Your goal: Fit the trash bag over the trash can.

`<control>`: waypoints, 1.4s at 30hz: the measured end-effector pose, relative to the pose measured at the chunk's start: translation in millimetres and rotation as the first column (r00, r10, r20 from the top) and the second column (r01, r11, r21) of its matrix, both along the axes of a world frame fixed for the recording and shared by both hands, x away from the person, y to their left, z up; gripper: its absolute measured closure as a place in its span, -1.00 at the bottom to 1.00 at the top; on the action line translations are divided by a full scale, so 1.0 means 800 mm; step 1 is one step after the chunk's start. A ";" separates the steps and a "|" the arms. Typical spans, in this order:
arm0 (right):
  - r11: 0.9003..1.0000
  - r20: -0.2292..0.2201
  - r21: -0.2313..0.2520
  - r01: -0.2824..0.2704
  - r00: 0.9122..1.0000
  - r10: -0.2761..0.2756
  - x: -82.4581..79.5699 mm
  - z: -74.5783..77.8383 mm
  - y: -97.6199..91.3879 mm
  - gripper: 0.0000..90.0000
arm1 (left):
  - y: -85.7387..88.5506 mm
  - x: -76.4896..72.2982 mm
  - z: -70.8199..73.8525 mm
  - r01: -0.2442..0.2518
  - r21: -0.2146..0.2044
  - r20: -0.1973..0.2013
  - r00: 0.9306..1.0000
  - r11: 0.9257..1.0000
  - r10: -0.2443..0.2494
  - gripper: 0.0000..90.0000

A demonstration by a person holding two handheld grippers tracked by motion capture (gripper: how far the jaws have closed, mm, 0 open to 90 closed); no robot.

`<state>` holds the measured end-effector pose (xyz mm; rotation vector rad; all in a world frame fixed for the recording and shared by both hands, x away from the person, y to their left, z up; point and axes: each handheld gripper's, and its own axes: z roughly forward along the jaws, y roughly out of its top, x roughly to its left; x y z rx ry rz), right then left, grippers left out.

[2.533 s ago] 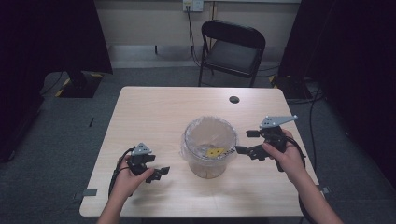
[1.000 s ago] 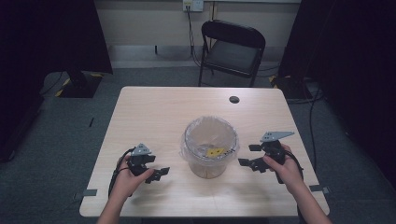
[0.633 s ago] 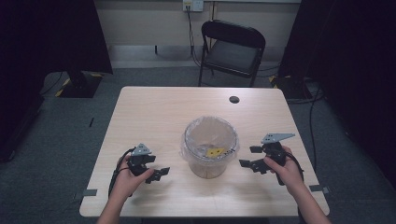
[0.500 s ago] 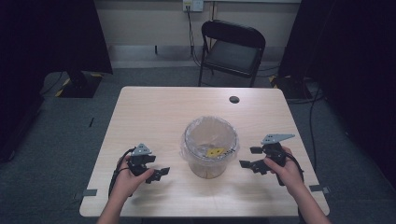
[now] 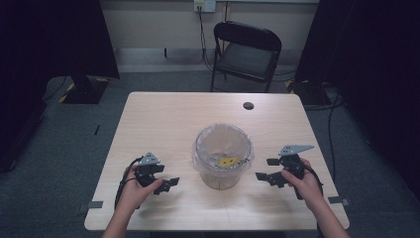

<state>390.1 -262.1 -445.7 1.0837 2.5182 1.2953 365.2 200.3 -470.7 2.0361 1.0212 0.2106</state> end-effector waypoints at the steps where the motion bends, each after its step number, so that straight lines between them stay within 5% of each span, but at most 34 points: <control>1: 1.000 0.001 0.003 0.001 1.000 -0.001 0.000 0.000 -0.001 -0.63 | 0.000 0.000 0.000 0.001 0.000 0.000 1.000 1.000 -0.001 -0.61; 42: 0.998 0.011 -0.024 0.054 0.999 -0.053 -0.001 -0.032 -0.053 -0.63 | 0.018 0.003 -0.006 -0.026 0.009 -0.003 1.000 1.000 0.026 -0.61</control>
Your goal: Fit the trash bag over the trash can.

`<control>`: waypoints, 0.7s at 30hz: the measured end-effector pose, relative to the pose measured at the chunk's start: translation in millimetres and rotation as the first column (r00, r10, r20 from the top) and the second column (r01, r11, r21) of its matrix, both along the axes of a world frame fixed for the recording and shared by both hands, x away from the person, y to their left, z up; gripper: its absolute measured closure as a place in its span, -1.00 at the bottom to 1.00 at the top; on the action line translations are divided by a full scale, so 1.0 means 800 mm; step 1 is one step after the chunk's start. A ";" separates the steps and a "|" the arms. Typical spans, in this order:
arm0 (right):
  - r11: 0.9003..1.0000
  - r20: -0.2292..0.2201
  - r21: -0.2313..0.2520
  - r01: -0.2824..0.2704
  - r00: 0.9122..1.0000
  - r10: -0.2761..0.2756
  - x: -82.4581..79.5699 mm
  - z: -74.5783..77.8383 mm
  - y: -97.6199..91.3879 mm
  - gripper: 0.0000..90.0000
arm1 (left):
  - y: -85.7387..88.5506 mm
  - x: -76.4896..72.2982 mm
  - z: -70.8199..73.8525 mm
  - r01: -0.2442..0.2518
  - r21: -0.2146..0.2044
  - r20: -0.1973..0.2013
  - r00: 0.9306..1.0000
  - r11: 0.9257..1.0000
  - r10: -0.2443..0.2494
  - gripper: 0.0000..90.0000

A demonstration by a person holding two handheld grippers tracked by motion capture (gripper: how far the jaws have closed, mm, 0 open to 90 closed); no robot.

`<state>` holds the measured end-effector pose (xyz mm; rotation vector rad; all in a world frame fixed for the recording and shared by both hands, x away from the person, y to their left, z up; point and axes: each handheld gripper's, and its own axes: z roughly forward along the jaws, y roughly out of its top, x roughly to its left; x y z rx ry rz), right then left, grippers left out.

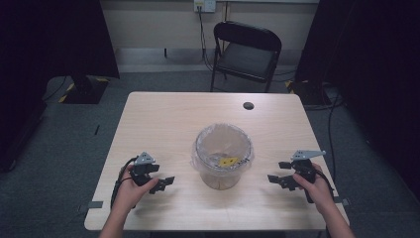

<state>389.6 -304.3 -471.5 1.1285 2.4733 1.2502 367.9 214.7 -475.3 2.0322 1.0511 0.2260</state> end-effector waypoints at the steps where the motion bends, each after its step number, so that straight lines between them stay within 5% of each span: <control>1: 1.000 0.001 -0.002 -0.001 1.000 0.001 0.000 -0.001 -0.001 -0.63 | 0.000 0.000 0.000 -0.004 -0.004 0.000 1.000 1.000 0.004 -0.61; 21: 0.996 0.039 -0.092 -0.021 0.999 0.025 -0.006 -0.010 -0.002 -0.63 | 0.014 0.002 -0.009 -0.014 0.031 0.016 1.000 0.999 0.013 -0.61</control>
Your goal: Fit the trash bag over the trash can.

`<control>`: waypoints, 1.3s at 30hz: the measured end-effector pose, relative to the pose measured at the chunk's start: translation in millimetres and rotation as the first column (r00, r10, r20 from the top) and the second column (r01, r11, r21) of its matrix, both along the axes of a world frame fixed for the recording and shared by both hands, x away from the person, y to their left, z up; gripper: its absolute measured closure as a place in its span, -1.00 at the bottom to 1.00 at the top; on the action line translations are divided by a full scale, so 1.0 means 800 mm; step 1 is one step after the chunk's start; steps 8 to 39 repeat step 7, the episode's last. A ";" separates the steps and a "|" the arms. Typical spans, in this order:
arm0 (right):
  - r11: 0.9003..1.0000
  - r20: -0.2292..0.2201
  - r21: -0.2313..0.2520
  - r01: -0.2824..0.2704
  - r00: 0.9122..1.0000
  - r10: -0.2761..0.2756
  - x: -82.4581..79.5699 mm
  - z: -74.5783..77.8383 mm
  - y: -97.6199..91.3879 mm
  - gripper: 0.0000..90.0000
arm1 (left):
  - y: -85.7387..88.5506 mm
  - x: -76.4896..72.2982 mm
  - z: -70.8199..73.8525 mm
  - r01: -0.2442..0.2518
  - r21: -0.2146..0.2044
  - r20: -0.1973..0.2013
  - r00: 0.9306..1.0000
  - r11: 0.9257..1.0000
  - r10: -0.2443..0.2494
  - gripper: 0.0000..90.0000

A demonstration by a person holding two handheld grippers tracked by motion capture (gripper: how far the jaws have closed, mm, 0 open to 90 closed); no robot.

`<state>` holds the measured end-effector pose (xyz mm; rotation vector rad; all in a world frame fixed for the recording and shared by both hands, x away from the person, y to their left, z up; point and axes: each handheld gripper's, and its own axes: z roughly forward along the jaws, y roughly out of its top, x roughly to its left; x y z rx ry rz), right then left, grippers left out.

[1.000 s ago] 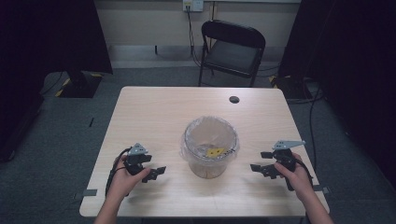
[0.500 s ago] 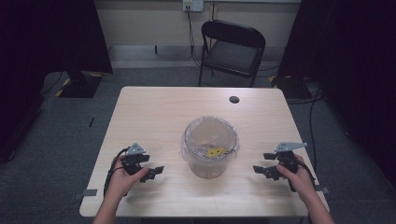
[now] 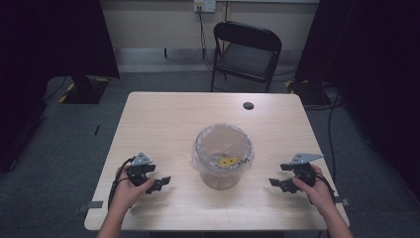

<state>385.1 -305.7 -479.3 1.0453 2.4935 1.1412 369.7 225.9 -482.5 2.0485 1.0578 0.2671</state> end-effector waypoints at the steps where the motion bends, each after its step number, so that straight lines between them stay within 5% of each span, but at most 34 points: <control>1: 1.000 0.003 -0.006 0.000 1.000 0.000 -0.001 0.001 0.000 -0.63 | 0.000 0.000 0.000 -0.004 -0.005 0.003 1.000 1.000 0.004 -0.61; 39: 0.999 0.011 -0.029 0.018 1.000 -0.017 -0.002 -0.002 -0.004 -0.63 | -0.002 0.000 0.000 0.008 0.007 0.009 1.000 1.000 -0.008 -0.61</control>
